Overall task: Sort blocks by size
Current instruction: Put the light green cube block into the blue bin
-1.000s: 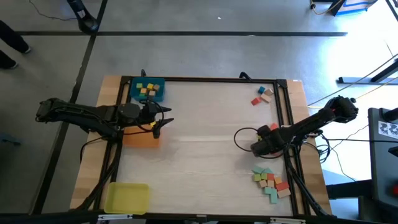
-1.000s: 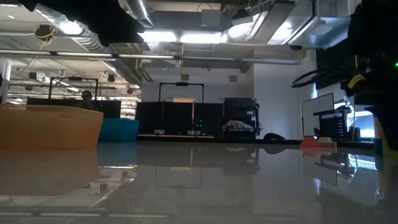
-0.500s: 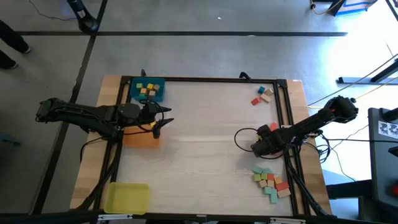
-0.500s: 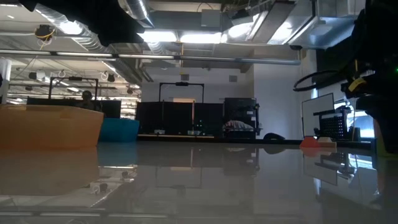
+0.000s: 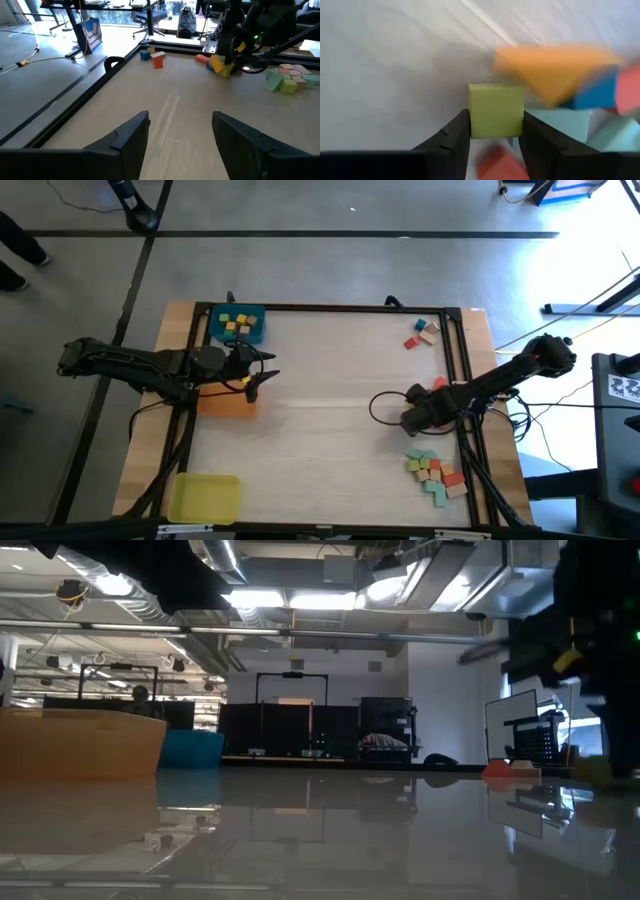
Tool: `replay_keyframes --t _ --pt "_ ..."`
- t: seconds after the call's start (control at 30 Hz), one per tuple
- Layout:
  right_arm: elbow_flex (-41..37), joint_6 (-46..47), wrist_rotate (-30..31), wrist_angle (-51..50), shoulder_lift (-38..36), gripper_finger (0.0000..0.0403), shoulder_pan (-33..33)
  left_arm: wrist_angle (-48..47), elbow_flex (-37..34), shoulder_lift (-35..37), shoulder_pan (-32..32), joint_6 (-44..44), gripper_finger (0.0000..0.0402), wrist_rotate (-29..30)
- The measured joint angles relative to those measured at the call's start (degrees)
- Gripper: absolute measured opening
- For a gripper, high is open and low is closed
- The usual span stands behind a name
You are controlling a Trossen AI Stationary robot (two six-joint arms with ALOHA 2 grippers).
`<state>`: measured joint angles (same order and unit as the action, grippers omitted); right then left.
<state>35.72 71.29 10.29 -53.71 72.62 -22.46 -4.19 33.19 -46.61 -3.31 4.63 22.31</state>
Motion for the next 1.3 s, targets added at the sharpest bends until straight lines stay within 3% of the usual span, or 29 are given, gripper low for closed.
replay_keyframes --t 0.23,0.4,0.8,1.07,1.3 --pt "8.0 -10.75 1.21 4.53 0.0 0.0142 0.0 0.07 0.0 0.01 -0.04 -0.08 0.0205 0.0" --pt "10.16 -21.12 7.77 14.68 0.0 0.0144 1.14 0.09 0.0 0.02 -0.04 -0.03 0.0205 0.0" --pt "10.14 -48.33 10.61 40.29 0.6 0.0144 16.05 3.46 0.0 1.59 -0.04 -1.99 0.0205 0.0" --pt "10.14 -62.57 4.77 60.58 7.46 0.0144 24.93 5.15 0.04 4.85 0.0 -4.54 0.0205 0.02" --pt "10.27 -64.25 -4.31 81.47 17.78 0.0144 32.01 8.22 0.04 6.01 0.0 -6.92 0.0205 0.02"
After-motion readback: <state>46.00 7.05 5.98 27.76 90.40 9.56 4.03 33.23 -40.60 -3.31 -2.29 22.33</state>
